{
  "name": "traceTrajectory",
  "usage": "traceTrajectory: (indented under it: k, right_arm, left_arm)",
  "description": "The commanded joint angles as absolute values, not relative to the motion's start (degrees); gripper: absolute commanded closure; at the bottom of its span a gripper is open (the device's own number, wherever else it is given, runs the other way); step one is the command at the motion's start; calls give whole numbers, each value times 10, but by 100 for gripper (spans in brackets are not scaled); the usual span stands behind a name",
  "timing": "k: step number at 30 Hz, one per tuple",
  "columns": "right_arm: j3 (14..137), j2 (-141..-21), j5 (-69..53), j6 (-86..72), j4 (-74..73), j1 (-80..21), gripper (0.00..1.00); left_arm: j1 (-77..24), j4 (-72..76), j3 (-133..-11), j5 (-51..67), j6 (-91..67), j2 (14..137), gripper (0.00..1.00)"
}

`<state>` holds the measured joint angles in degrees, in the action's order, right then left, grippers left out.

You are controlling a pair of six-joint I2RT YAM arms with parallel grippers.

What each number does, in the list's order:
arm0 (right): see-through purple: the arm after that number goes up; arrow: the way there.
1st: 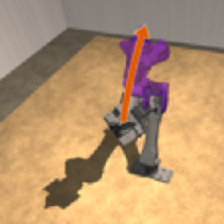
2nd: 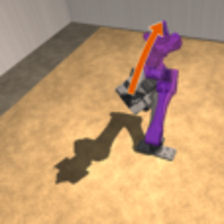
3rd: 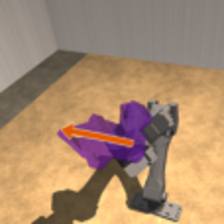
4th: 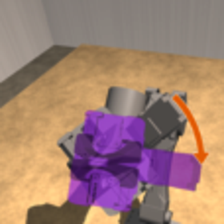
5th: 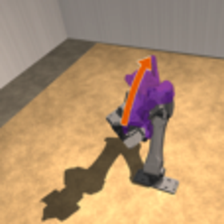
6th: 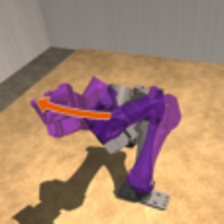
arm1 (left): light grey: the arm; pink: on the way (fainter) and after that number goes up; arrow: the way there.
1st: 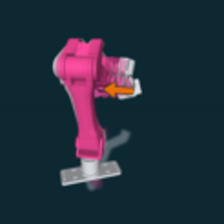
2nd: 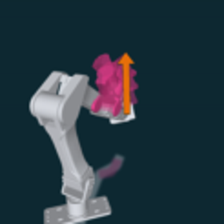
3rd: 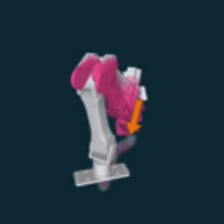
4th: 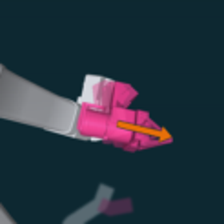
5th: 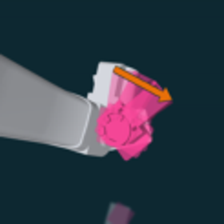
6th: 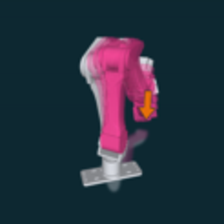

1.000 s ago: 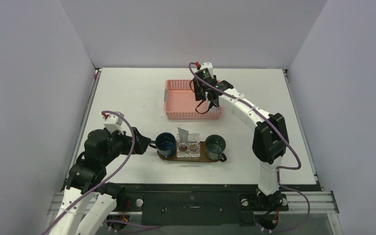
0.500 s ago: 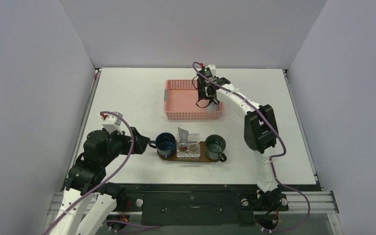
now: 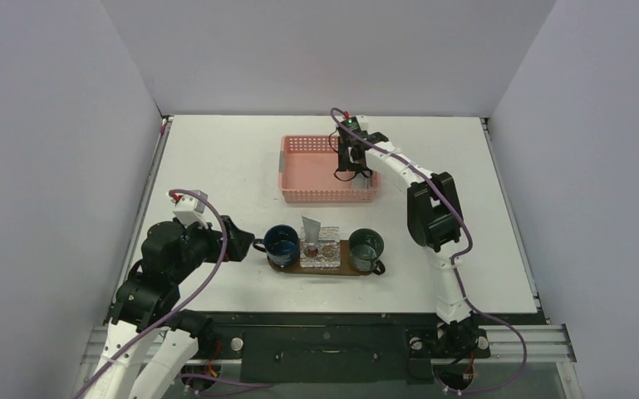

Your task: Prepare toiletry sets of a toothbrush and toothpaste on the tray

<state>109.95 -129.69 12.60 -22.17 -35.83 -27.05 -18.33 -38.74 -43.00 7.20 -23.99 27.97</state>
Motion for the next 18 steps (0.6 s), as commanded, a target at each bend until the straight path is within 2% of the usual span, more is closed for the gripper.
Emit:
traceTrajectory:
  k: [1, 14, 18]
  right_arm:
    - [1128, -1313, 124, -236, -353, -262, 51]
    - [1144, -1360, 99, -239, -353, -256, 51]
    - [1145, -1371, 82, -236, -352, -256, 55]
  left_arm:
    - [-185, -367, -434, 62, -245, 275, 4]
    - [-186, -366, -434, 64, -245, 278, 4]
    - [-185, -366, -434, 64, -245, 279, 4]
